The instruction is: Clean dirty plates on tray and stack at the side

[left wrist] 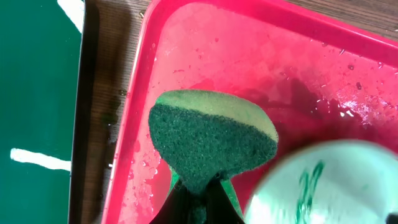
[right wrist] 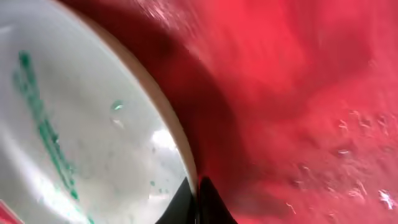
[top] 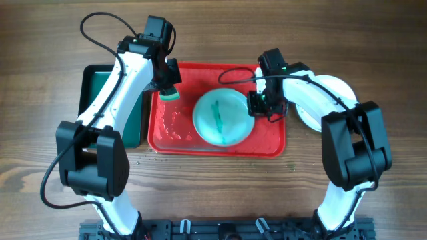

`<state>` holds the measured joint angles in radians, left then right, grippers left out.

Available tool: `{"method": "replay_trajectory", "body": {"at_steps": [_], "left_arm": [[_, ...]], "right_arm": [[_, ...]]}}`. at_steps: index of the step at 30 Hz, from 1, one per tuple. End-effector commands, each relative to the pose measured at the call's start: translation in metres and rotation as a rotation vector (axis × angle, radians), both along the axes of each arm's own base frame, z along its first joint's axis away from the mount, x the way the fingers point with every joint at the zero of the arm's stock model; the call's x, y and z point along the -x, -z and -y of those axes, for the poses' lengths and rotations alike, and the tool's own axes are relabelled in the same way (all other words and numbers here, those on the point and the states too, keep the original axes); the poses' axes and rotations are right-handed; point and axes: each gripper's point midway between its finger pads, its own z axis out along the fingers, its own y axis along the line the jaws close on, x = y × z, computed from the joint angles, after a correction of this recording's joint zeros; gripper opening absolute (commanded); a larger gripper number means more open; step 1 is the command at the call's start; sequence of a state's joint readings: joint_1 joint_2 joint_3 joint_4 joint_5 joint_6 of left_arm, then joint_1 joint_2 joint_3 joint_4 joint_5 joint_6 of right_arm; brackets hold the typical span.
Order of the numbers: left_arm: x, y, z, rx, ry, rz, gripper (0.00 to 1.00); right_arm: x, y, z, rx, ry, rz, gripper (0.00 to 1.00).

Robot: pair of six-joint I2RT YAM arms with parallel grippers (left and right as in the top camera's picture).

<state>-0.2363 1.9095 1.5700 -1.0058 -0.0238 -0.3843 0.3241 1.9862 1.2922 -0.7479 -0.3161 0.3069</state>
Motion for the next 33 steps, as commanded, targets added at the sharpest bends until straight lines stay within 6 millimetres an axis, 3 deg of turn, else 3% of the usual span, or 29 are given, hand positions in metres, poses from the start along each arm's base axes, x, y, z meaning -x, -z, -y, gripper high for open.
{"method": "replay_trajectory", "body": {"at_steps": [1, 5, 11, 15, 20, 27, 33], "left_arm": [[0.0, -0.005, 0.0, 0.016, -0.019, 0.013, 0.04], [0.0, -0.005, 0.0, 0.016, -0.018, 0.013, 0.04], [0.005, 0.004, 0.001, 0.009, 0.005, -0.002, 0.04], [0.012, 0.031, 0.012, 0.044, 0.098, -0.008, 0.04], [0.004, 0.058, 0.026, 0.09, 0.256, 0.085, 0.04], [0.008, 0.077, 0.025, 0.089, 0.261, 0.088, 0.04], [0.012, 0.108, 0.025, 0.083, 0.256, 0.032, 0.04]], "right_arm": [[-0.022, -0.008, -0.031, -0.091, 0.111, 0.035, 0.04], [-0.033, -0.008, -0.046, -0.061, 0.191, 0.092, 0.04], [-0.024, 0.02, -0.064, -0.097, 0.181, 0.023, 0.04], [-0.025, 0.02, -0.064, -0.13, 0.154, 0.019, 0.05], [-0.023, 0.018, -0.069, -0.153, 0.109, 0.02, 0.04], [-0.005, 0.02, -0.08, -0.141, 0.065, -0.016, 0.04], [-0.004, 0.02, -0.082, -0.144, 0.052, -0.013, 0.04]]}}
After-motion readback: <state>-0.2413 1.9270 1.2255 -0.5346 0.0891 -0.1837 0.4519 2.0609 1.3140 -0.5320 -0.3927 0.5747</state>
